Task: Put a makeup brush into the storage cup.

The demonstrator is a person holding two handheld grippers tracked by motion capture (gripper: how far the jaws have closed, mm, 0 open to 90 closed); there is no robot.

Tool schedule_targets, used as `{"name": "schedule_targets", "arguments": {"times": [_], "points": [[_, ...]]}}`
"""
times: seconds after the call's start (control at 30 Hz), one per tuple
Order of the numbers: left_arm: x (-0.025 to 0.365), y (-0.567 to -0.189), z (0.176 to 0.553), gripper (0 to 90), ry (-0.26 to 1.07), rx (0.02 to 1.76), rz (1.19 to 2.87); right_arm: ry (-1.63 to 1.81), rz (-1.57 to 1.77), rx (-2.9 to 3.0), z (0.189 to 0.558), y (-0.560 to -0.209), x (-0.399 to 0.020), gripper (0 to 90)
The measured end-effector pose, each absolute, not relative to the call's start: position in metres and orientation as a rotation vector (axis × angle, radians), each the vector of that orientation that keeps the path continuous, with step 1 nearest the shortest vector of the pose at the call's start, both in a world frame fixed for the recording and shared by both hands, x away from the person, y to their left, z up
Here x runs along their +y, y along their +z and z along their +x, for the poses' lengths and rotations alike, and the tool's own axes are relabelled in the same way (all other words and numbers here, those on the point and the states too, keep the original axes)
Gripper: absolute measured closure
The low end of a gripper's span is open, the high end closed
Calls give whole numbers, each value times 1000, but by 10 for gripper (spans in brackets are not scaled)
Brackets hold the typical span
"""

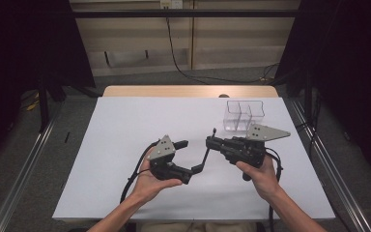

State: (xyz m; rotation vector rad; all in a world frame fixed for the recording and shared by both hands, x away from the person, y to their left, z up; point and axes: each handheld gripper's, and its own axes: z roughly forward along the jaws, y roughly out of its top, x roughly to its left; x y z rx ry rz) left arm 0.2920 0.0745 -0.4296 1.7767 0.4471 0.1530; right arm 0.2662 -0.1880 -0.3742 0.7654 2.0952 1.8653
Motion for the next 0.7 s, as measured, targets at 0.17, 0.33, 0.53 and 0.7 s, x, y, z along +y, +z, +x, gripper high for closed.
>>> {"name": "schedule_targets", "arguments": {"times": [0.17,0.33,0.53,0.7], "points": [[80,-428,291,22,211,474,1802,1851,774,2080,266,-374,-191,840],[94,-425,291,23,249,507,1787,1832,800,2044,267,-375,-197,840],[113,-424,292,21,282,554,1782,1817,822,2029,268,-375,-206,840],[132,-421,291,21,309,589,1754,1800,837,2015,268,-374,-212,840]]}}
